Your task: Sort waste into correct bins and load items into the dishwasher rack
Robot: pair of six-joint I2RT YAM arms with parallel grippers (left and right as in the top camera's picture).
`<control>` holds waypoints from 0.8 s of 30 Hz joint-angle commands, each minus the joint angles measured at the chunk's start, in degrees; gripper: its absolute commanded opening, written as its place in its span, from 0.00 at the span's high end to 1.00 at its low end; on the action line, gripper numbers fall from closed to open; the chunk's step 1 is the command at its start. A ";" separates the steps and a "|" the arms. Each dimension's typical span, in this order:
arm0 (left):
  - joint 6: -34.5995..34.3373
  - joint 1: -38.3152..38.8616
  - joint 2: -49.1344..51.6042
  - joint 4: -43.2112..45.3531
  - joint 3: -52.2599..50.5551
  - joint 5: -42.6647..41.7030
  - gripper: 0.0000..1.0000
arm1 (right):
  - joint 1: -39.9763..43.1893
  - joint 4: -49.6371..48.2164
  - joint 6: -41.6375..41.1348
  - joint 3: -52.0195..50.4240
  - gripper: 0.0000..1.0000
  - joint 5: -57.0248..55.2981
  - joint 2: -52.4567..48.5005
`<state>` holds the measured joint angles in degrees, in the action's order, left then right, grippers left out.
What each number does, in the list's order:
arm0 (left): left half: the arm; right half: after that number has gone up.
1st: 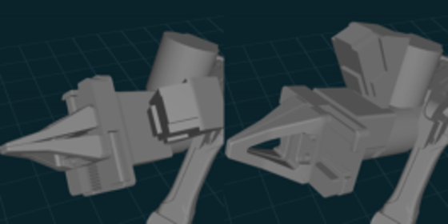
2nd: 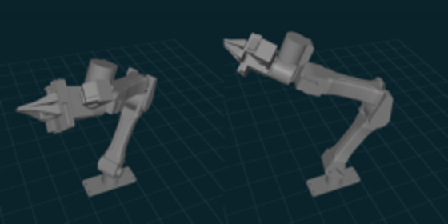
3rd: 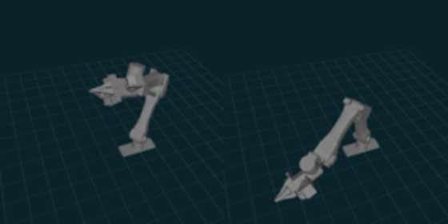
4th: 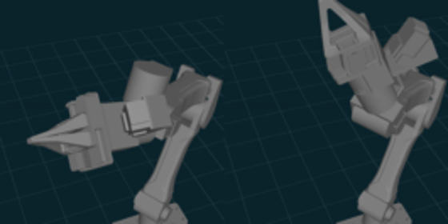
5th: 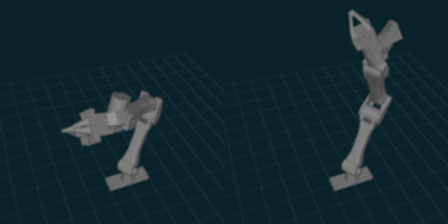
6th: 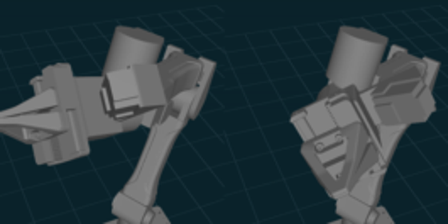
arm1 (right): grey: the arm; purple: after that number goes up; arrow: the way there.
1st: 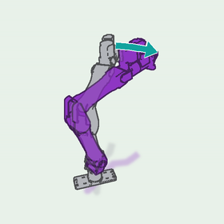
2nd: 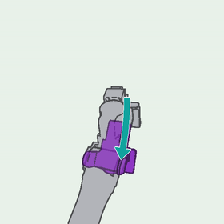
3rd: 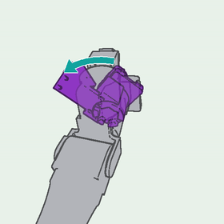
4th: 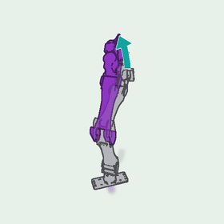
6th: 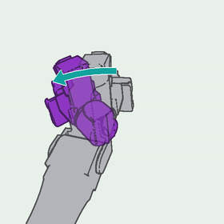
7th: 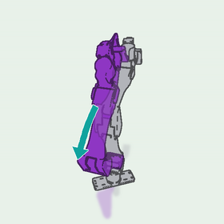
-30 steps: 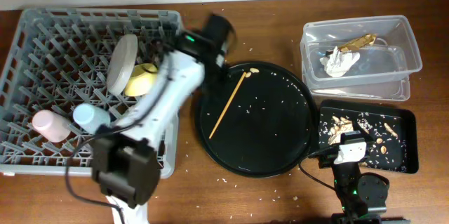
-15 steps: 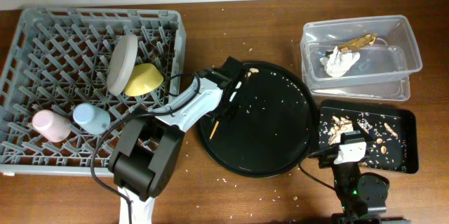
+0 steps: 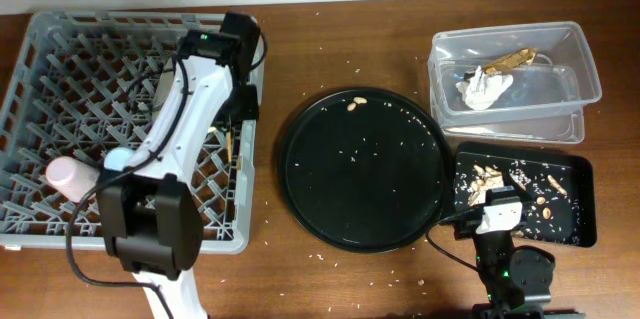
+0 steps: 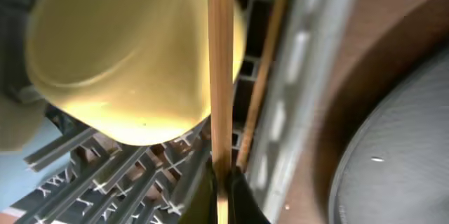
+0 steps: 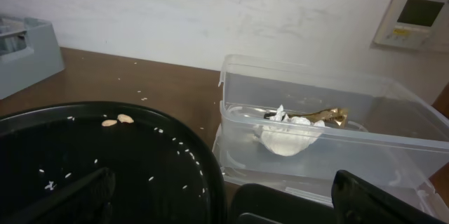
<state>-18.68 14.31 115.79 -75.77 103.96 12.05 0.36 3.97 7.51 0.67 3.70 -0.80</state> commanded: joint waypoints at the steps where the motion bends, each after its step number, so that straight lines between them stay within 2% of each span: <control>1: 0.85 0.33 -0.66 -0.72 -0.55 -1.38 0.85 | 0.42 0.13 -0.24 -0.35 0.02 -0.33 0.33; 3: 1.60 0.31 -3.91 -2.54 1.31 -3.85 0.13 | 0.42 0.13 -0.24 -0.35 0.02 -0.33 0.33; 4: 1.62 0.31 -5.44 -2.78 1.81 -3.91 0.01 | 0.42 0.13 -0.24 -0.35 0.02 -0.33 0.33; 9: 1.60 0.26 -22.23 -3.72 2.27 -3.26 0.01 | 0.42 0.13 -0.24 -0.35 0.02 -0.33 0.33; 12: 1.55 0.31 -28.24 -7.13 2.27 -9.60 0.01 | 0.42 0.13 -0.24 -0.35 0.01 -0.33 0.33; 13: 1.57 0.31 -30.05 -8.68 2.27 -17.07 0.01 | 0.42 0.13 -0.24 -0.35 0.02 -0.33 0.33; 14: 1.57 0.31 -31.01 -10.95 2.27 -19.17 0.01 | 0.42 0.13 -0.24 -0.35 0.02 -0.33 0.33; 15: 1.62 0.31 -31.34 -11.91 2.27 -19.10 0.01 | 0.42 0.13 -0.24 -0.35 0.02 -0.33 0.33; 18: 1.60 0.13 -32.74 -20.59 2.27 -9.03 0.01 | 0.42 0.13 -0.24 -0.35 0.02 -0.33 0.33; 20: 1.64 0.15 -35.28 -16.61 2.25 -1.31 0.01 | 0.42 0.13 -0.24 -0.35 0.02 -0.33 0.33; 22: 4.66 0.15 -38.45 -9.18 1.79 1.51 0.01 | 0.42 0.13 -0.24 -0.35 0.01 -0.33 0.33; 24: 11.69 0.15 -46.23 7.08 -2.95 1.22 0.01 | 0.42 0.13 -0.24 -0.35 0.02 -0.33 0.33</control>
<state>-14.52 14.59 77.25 -78.89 104.31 10.15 0.36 3.97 7.53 0.67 3.68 -0.80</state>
